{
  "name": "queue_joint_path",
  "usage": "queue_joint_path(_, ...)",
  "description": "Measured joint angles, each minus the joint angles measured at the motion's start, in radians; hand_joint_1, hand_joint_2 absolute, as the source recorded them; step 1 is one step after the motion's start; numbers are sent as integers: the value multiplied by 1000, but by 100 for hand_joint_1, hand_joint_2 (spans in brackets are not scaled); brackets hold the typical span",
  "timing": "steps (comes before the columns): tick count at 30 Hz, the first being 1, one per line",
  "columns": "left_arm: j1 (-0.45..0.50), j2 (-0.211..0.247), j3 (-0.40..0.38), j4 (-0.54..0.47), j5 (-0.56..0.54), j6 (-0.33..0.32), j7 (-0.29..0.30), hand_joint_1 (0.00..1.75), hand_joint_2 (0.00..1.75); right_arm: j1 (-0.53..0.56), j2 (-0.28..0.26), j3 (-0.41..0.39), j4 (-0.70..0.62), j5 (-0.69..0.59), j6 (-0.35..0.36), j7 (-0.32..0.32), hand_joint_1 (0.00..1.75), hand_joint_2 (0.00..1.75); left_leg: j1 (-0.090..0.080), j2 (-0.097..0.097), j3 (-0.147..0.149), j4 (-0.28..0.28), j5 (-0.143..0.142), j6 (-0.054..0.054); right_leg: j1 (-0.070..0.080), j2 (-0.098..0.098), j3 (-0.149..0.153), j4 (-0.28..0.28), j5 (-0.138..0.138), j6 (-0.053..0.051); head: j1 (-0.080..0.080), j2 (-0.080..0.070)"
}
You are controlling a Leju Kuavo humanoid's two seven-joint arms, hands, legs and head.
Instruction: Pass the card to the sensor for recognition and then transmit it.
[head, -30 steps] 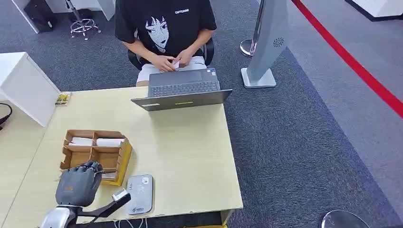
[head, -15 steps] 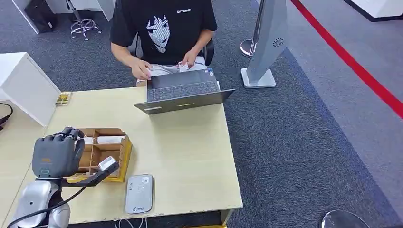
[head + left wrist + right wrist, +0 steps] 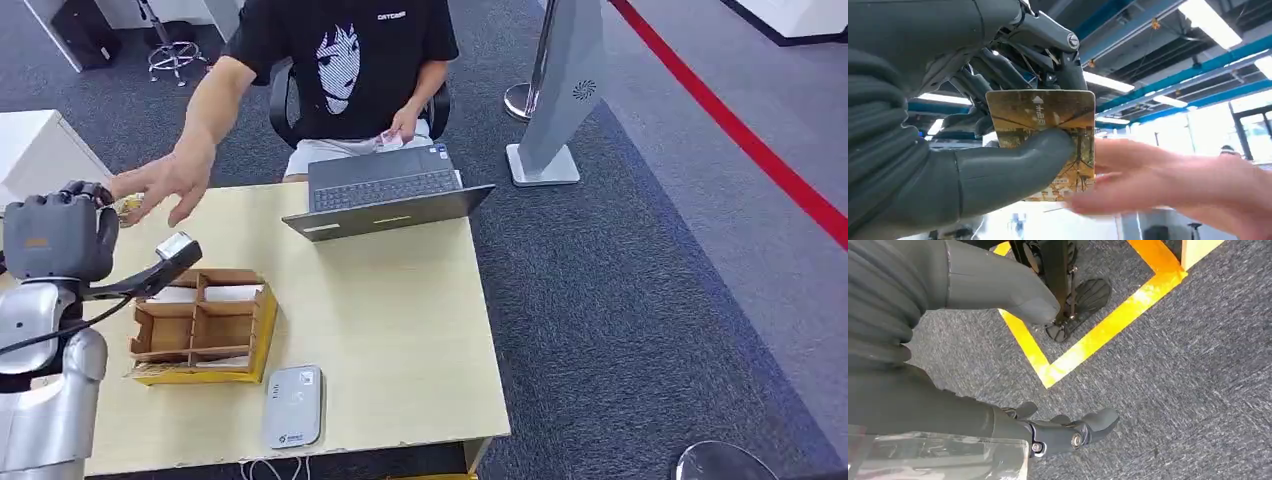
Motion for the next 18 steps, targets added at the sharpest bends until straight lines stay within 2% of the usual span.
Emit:
queue_joint_path(8,-88,18,0,133,0,3,11,175,175,0,-1,0,0,11,-21,15,0,175,0,1,-1,0,0,0,0,1,-1,0,1,0,0,0)
queue_joint_path(9,-94,19,0,143,0,3,11,16,175,0,-1,0,0,11,-24,19,0,175,0,1,-1,0,0,0,0,2,-1,0,1,0,0,0)
queue_joint_path(10,-100,19,0,151,0,3,11,3,175,0,-1,0,0,11,-29,22,0,175,0,2,-1,0,0,0,0,2,-1,0,1,0,0,0)
queue_joint_path(11,-104,19,0,159,0,3,11,0,175,0,-1,-1,0,11,-32,24,0,175,0,2,-1,0,0,0,0,3,-1,0,1,0,0,0)
queue_joint_path(18,-114,20,0,189,0,25,18,0,175,-1,-1,-8,0,20,-37,36,0,175,0,1,-2,0,0,0,0,2,-2,0,1,0,-1,0)
